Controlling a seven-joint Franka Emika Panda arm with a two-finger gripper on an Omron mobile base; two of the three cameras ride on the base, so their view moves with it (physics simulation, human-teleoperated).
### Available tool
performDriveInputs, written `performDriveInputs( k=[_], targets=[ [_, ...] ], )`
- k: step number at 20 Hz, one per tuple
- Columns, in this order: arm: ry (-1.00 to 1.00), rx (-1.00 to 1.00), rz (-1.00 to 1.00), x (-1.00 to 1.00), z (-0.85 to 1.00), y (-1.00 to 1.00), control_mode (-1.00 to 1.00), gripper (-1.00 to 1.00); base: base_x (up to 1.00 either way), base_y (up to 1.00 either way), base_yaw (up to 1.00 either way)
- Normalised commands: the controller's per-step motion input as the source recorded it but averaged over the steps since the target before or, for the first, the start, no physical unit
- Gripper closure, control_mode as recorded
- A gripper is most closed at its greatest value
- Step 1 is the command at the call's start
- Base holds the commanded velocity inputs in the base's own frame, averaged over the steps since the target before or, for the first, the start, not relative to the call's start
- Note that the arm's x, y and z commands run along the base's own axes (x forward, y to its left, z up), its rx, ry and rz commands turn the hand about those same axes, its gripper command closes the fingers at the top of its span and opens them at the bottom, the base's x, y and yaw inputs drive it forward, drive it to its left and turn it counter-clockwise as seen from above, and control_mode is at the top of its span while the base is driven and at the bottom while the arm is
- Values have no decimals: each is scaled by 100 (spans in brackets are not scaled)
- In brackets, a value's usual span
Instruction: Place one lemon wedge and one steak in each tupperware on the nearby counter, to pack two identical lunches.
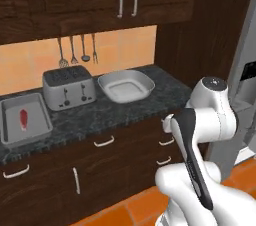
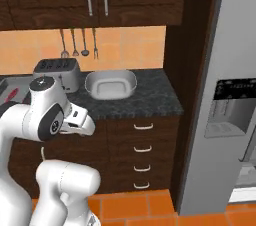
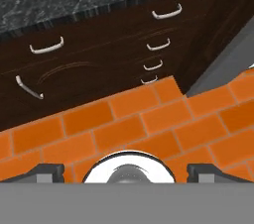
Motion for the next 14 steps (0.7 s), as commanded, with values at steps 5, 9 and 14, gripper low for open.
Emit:
performDriveInputs(
  k=[5,9,14],
  targets=[
    [0,0,0,0,0,0,100,-100,-29,-100,39],
    [0,0,0,0,0,0,100,-100,-2,-100,39],
    [0,0,0,0,0,0,100,-100,-56,-100,32]
  ],
)
